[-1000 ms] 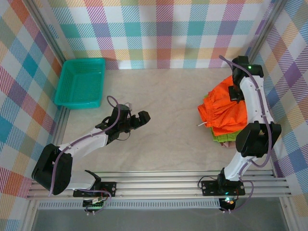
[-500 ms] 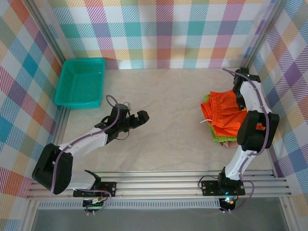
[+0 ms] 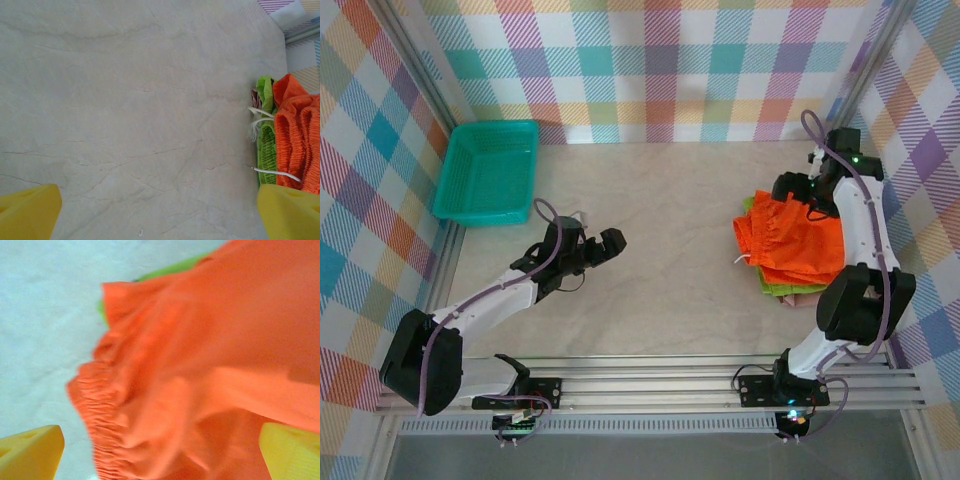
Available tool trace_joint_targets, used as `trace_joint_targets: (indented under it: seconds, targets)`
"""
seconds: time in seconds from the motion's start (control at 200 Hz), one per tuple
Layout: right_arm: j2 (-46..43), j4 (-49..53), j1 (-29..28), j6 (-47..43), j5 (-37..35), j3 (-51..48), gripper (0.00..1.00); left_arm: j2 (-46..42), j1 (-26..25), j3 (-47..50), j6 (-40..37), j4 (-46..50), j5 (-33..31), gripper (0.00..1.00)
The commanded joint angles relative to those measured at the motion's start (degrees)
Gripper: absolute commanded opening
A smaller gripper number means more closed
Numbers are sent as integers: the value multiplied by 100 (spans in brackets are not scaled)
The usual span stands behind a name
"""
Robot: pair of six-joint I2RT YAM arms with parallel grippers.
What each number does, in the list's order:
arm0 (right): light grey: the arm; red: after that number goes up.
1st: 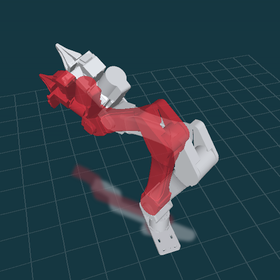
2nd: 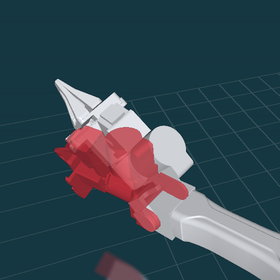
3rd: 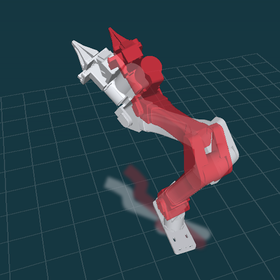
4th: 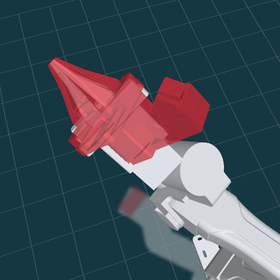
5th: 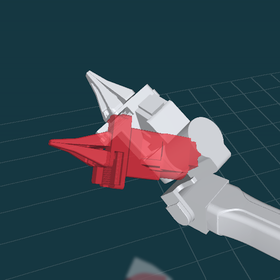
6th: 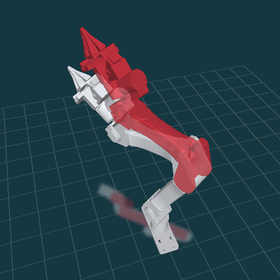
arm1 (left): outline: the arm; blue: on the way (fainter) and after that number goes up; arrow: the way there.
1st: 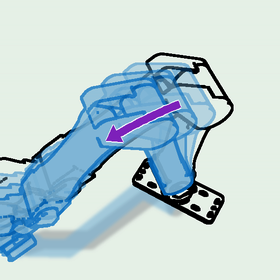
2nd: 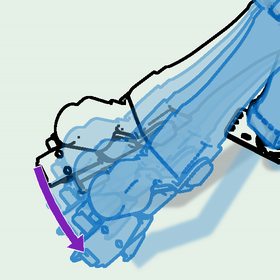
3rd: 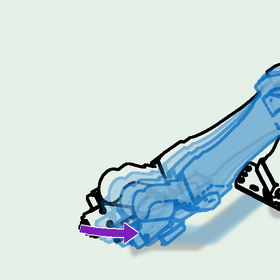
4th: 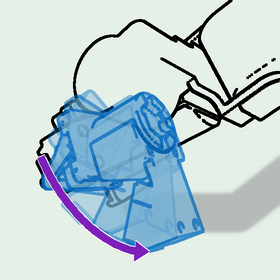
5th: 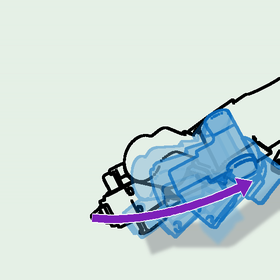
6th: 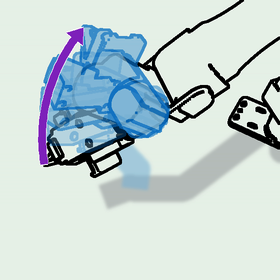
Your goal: Fold and stack the shorts
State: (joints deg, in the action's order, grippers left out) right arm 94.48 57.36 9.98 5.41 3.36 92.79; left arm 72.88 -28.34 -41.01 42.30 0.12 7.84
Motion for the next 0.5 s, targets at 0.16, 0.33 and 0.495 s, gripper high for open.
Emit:
trace_joint_targets:
  seconds: [0.16,0.33,0.495]
  targets:
    - [912,-279,570,330,896,509,99,-245,35,52,-108,253,-107,100]
    - [1553,-727,1110,586,1387,364,99,-283,31,72,-114,322,-157,100]
    - [1879,-1089,1343,633,1326,35,99,-299,37,93,-122,358,-194,100]
